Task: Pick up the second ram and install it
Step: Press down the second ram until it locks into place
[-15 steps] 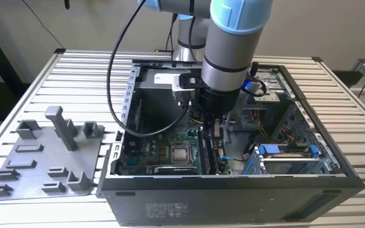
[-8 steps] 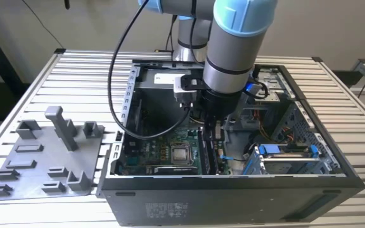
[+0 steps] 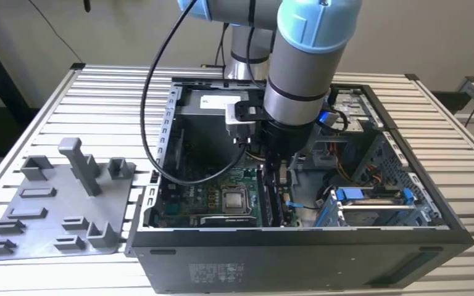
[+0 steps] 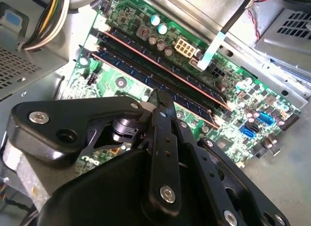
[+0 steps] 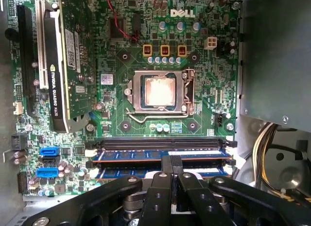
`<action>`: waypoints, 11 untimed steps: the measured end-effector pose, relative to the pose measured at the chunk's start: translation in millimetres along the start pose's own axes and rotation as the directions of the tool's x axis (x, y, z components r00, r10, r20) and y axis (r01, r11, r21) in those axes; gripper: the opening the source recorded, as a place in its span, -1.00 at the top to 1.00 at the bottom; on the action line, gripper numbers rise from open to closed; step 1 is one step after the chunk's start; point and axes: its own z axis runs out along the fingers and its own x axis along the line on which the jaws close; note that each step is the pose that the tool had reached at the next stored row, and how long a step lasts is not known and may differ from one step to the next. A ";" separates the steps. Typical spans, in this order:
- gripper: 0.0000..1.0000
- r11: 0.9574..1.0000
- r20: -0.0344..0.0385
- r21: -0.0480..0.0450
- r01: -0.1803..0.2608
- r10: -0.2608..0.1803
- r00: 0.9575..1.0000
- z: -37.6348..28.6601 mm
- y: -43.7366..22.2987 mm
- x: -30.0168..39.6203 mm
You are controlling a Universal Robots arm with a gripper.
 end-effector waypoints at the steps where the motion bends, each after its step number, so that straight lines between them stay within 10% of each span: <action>1: 0.79 1.000 0.000 0.000 0.000 0.000 1.000 0.0 0.0 0.0; 11: 0.79 1.000 0.000 0.000 0.002 -0.002 1.000 8.1 -0.1 0.4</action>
